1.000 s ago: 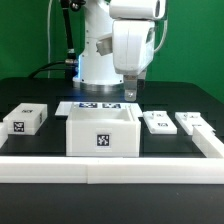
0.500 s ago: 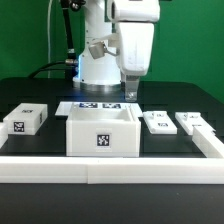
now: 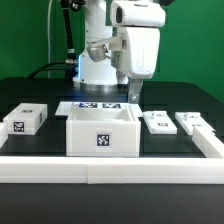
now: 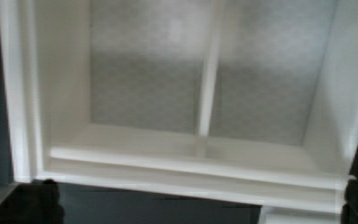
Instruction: Assemble cabinet
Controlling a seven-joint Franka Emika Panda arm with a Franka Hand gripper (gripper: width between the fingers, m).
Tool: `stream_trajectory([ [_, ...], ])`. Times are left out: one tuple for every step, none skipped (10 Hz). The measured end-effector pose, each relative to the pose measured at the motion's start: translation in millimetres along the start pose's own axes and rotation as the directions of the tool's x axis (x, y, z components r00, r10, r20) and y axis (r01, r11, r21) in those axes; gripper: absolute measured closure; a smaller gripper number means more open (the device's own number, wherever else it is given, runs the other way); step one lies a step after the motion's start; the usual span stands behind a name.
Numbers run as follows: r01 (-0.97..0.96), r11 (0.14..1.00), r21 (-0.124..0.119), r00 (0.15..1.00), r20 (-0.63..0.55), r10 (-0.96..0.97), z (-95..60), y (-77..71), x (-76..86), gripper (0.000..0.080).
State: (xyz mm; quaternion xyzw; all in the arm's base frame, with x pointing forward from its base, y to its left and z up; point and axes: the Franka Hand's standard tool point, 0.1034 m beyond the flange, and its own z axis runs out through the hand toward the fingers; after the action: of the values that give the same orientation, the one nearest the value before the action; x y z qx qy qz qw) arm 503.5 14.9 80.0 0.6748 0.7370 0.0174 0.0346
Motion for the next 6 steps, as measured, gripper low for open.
stream_trajectory([
  [-0.005, 1.000, 0.007, 1.000, -0.001, 0.005, 2.9, -8.0, -2.1, 0.0001],
  [-0.009, 1.000, 0.007, 1.000, -0.006, 0.009, 8.3, -21.2, -3.2, 0.0001],
  [-0.013, 1.000, 0.013, 1.000, -0.009, 0.013, 12.4, -34.3, -3.2, 0.0001],
  [-0.015, 1.000, 0.020, 1.000, -0.010, 0.015, 14.9, -41.0, -3.0, 0.0001],
  [-0.017, 0.999, 0.028, 1.000, -0.013, 0.017, 18.8, -48.4, -3.0, 0.0001],
  [-0.020, 0.999, 0.033, 1.000, -0.015, 0.020, 22.8, -53.3, -3.2, 0.0001],
])
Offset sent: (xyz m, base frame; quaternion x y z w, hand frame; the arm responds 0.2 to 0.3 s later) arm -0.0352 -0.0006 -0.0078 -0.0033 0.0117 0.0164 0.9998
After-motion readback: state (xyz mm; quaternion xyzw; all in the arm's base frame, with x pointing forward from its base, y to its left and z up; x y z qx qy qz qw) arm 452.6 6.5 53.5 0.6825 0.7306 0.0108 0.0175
